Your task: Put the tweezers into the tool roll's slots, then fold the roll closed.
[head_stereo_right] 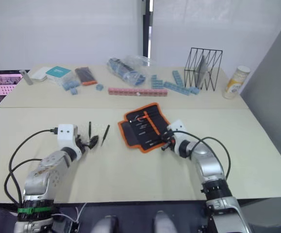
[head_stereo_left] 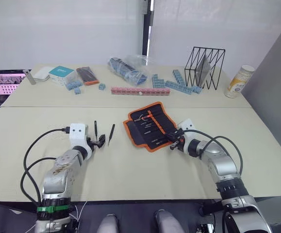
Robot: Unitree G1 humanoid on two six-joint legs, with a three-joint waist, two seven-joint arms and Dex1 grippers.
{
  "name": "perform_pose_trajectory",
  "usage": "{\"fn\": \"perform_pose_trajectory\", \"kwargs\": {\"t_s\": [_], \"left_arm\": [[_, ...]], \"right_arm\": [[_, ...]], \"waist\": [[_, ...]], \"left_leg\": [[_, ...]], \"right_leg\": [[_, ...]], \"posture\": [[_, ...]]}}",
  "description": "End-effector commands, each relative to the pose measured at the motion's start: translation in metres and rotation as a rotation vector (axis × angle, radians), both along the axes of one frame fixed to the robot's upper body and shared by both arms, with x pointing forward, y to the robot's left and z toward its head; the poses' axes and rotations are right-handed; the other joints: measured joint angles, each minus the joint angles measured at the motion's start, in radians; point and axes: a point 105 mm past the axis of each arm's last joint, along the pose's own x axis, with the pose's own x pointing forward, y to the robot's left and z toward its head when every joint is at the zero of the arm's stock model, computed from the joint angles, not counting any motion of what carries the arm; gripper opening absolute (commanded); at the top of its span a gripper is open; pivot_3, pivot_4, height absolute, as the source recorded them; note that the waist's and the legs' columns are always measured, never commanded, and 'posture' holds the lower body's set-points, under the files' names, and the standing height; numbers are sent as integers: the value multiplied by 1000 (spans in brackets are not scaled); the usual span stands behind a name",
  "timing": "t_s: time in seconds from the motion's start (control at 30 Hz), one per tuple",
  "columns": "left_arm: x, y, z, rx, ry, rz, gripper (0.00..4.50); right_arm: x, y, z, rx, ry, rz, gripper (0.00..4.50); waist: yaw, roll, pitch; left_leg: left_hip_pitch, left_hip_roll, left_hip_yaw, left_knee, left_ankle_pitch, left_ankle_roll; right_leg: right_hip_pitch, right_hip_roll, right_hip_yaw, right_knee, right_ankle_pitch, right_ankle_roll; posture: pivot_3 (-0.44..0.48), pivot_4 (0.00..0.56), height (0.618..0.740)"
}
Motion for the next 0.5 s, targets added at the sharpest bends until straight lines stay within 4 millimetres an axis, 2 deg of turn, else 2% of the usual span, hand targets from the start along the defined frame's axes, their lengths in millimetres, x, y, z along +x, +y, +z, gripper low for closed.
{"fn": "perform_pose_trajectory", "kwargs": {"t_s": [0.03, 0.27, 0.4, 0.5], "left_arm": [[5, -3, -7, 23, 37, 19, 3675], [6, -7, -13, 24, 72, 32, 1324], [7, 3, -3, 29, 17, 56, 6], [11, 5, 19, 35, -80, 29, 6]], "right_arm": [[-1, -4, -3, -14, 14, -16, 0], [-1, -4, -2, -16, 12, -16, 0], [-2, -3, -4, -19, 15, -15, 0], [-2, -4, -3, -23, 11, -17, 0]], "waist": [[2, 0, 0], [16, 1, 0], [19, 1, 0], [19, 1, 0]], "left_leg": [[0, 0, 0, 0, 0, 0], [0, 0, 0, 0, 0, 0], [0, 0, 0, 0, 0, 0], [0, 0, 0, 0, 0, 0]], "right_leg": [[0, 0, 0, 0, 0, 0], [0, 0, 0, 0, 0, 0], [0, 0, 0, 0, 0, 0], [0, 0, 0, -1, 0, 1]], "posture": [[0, 150, 740], [0, 150, 740], [0, 150, 740], [0, 150, 740]]}}
